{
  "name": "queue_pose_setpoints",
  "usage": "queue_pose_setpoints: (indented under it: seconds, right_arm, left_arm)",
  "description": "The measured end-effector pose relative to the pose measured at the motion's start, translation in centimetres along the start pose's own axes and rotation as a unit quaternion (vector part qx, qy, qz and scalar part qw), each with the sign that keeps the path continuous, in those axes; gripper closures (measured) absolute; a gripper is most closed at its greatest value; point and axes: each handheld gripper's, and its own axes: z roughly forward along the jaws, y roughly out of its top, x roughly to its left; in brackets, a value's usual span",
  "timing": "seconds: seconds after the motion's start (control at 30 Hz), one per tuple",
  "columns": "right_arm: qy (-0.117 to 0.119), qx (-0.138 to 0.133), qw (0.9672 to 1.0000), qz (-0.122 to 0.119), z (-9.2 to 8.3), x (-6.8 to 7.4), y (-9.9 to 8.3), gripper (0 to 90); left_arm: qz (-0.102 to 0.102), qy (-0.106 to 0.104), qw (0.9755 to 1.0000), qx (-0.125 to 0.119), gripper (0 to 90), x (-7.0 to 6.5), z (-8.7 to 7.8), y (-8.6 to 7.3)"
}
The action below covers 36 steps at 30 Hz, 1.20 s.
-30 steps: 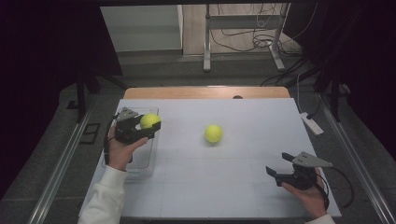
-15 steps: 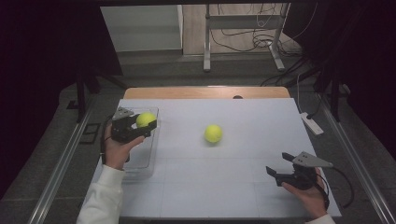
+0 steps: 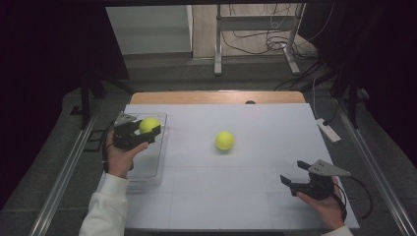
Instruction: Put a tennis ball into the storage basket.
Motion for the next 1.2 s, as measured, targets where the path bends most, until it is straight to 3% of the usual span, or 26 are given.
queue_pose_setpoints:
  seconds: [1.2]
  right_arm:
    - [-0.001, -0.001, 1.0, 0.0, 0.0, 0.0, 0.0, 14.5]
  left_arm:
    - [-0.019, 0.037, 0.999, 0.016, 27.1, 2.7, 0.8, -0.5]
